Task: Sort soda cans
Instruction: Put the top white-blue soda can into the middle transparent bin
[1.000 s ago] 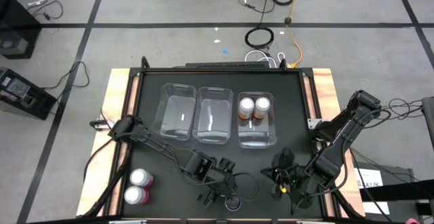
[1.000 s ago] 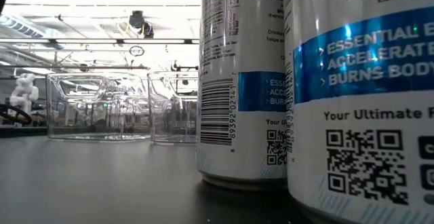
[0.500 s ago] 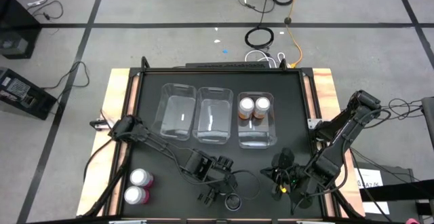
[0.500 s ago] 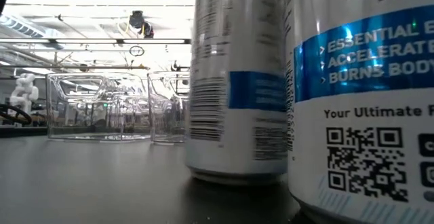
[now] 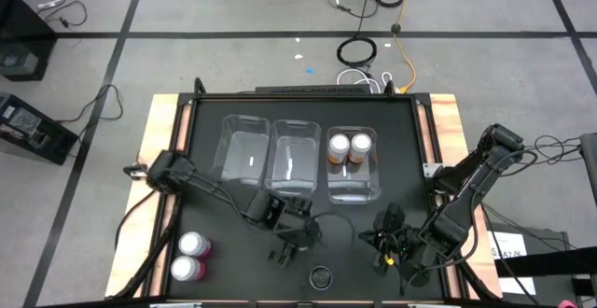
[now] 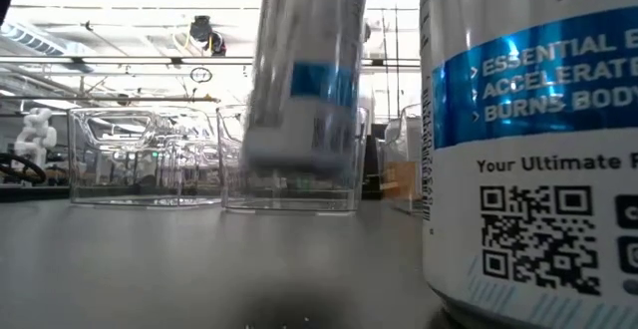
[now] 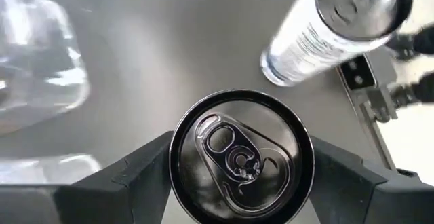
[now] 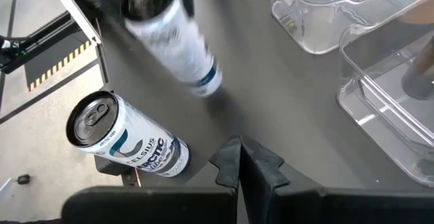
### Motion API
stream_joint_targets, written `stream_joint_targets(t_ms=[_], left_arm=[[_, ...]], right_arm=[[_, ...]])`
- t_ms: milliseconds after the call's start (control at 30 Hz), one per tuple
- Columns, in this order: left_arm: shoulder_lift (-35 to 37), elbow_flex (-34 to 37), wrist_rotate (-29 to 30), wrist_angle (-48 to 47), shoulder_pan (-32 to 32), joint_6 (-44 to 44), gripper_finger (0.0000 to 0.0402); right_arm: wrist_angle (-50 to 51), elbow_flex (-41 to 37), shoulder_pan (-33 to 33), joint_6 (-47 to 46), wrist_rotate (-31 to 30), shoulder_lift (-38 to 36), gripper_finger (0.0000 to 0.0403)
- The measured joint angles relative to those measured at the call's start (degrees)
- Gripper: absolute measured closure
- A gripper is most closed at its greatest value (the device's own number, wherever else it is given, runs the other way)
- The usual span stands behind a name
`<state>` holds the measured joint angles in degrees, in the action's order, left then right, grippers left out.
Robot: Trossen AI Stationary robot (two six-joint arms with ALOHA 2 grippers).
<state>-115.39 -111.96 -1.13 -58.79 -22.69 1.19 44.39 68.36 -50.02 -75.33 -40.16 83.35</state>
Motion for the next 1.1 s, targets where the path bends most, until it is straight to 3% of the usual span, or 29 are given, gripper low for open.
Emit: stream_joint_targets(t_ms=[667, 1100], left_arm=[[17.15, -0.11, 10.95, -11.95, 14.87, 8.9, 0.0114], [25.46, 3.0, 12.66, -17.34, 27.42, 3.78, 0.0114]], right_arm=[[-0.05, 0.02, 0.0, 0.0, -0.02, 0.0, 0.0403], [-0.16, 0.02, 0.0, 1.2, -0.08, 0.06, 0.0403]])
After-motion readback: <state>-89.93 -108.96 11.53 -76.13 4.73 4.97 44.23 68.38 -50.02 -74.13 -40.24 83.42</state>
